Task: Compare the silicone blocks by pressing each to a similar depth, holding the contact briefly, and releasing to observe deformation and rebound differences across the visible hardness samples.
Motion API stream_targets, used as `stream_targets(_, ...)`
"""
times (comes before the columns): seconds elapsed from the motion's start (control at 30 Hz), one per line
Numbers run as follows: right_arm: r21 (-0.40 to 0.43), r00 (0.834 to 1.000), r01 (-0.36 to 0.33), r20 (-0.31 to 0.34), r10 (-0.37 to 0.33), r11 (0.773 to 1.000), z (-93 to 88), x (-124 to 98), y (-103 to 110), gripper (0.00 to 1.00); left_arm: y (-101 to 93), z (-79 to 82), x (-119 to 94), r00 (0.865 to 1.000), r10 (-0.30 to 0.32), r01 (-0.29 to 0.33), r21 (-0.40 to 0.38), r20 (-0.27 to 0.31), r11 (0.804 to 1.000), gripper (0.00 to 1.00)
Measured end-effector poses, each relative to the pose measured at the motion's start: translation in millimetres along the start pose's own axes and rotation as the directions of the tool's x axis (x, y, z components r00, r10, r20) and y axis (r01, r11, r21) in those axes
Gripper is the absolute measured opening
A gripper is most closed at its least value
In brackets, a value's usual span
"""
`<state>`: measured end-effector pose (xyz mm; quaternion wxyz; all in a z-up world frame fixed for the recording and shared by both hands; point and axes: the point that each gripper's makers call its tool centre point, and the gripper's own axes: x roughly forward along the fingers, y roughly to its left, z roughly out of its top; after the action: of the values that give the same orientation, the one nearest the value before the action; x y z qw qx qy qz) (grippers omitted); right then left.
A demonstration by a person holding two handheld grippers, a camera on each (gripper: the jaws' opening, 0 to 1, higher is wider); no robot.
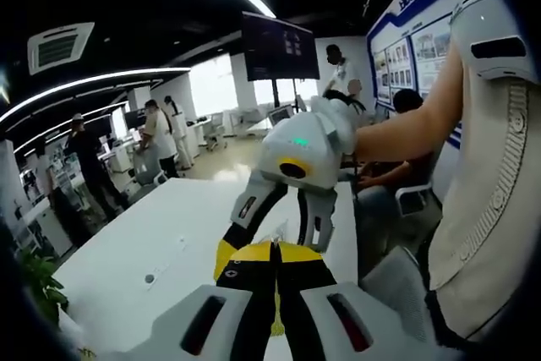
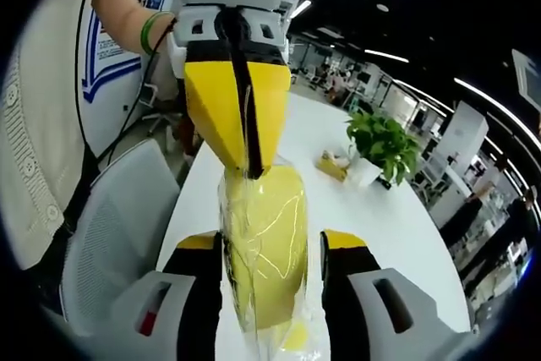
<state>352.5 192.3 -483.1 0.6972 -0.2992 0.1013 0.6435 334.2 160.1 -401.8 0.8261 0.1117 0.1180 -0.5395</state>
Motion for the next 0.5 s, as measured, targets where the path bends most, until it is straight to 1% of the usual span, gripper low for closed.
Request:
stream_targets(0.07,0.013,1.0,-0.002,-0.003,0.002,1.0,-2.1,0.1,1.6,0.45,3.0,-3.6,1.1,1.0,0.004,-0.005,-0.03,-0.004,1.0,0.0)
stream_targets(0.13,0.023,1.0,-0.005,-0.007,0.005,1.0,-4.5,0.0,4.2,0.47,4.3,-4.6,1.7,1.0,0.005,-0.005,-0.057,0.006,0.998,0.0)
stream_targets(0.2,0.04,1.0,-0.007,-0.009,0.008,0.999,-6.6,-0.4,6.8,0.48,5.6,-5.8,2.2,1.0,0.011,-0.01,-0.065,0.005,0.998,0.0)
stream_targets(0.37,0.063,1.0,0.005,-0.005,-0.005,0.998,-6.3,-2.0,11.5,0.57,6.4,-10.4,4.4,1.0,0.009,-0.009,-0.089,0.005,0.996,0.0)
stream_targets(0.4,0.065,1.0,0.01,0.005,-0.011,0.998,-5.1,-3.1,11.7,0.57,6.8,-11.2,4.7,1.0,0.009,-0.009,-0.092,0.005,0.996,0.0)
stream_targets(0.5,0.077,1.0,0.026,-0.004,-0.026,0.997,-8.6,-3.9,11.3,0.58,7.9,-13.3,5.6,1.0,0.007,-0.007,-0.1,0.005,0.995,0.0)
